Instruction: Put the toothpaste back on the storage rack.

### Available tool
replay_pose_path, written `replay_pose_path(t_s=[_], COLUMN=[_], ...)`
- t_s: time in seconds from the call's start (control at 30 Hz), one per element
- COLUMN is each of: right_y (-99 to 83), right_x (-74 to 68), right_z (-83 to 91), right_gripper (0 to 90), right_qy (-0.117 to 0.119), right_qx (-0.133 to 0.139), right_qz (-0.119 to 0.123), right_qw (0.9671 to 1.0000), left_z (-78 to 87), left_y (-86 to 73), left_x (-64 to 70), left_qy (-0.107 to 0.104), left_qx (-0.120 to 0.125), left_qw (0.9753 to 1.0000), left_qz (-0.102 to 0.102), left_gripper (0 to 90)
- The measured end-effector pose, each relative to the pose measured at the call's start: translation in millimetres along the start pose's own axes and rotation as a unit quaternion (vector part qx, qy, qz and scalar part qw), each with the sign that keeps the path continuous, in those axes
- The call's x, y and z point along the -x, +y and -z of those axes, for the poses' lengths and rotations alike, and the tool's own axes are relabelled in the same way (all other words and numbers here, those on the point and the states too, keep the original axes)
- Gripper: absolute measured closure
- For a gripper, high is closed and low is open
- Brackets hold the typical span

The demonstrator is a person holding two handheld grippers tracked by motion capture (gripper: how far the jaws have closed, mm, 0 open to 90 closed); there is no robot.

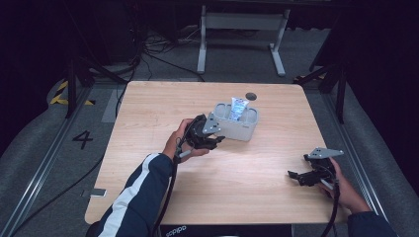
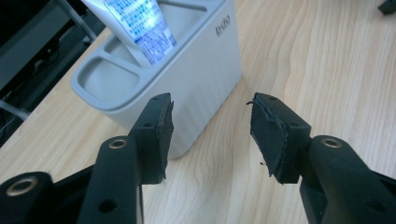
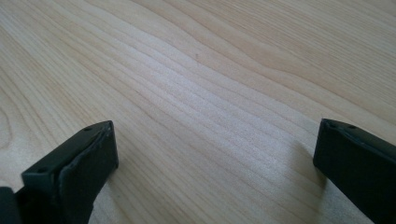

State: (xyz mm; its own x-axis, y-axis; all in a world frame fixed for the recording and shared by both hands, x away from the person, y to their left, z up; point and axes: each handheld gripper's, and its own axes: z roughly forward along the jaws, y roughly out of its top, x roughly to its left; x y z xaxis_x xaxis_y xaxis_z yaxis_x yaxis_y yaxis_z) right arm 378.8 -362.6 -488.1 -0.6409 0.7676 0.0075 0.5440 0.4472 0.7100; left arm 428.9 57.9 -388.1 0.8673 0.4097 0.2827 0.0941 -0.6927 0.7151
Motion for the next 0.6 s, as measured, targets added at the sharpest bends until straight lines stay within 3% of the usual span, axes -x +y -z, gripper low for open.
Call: replay_pose_path(t_s=[0.13,0.47,0.6], right_y=[0.0,0.0,0.0], right_x=[-0.1,-0.1,-0.1], right_z=[0.0,0.0,0.0], right_gripper=[0.0,0.0,0.0], right_qy=[0.000,0.000,-0.001], right_qx=[0.000,0.000,0.000], right_qz=[0.000,0.000,0.000], right_qw=[1.0000,1.0000,1.0000], left_z=[2.6,10.1,14.2], left_y=[-5.7,-24.5,-31.5], left_x=[3.2,6.3,6.7], left_qy=[0.002,0.002,0.008], left_qx=[-0.013,-0.037,-0.050], left_qw=[0.9999,0.9993,0.9987], left_qz=[-0.010,-0.002,-0.009], left_gripper=[47.5,42.7,41.6])
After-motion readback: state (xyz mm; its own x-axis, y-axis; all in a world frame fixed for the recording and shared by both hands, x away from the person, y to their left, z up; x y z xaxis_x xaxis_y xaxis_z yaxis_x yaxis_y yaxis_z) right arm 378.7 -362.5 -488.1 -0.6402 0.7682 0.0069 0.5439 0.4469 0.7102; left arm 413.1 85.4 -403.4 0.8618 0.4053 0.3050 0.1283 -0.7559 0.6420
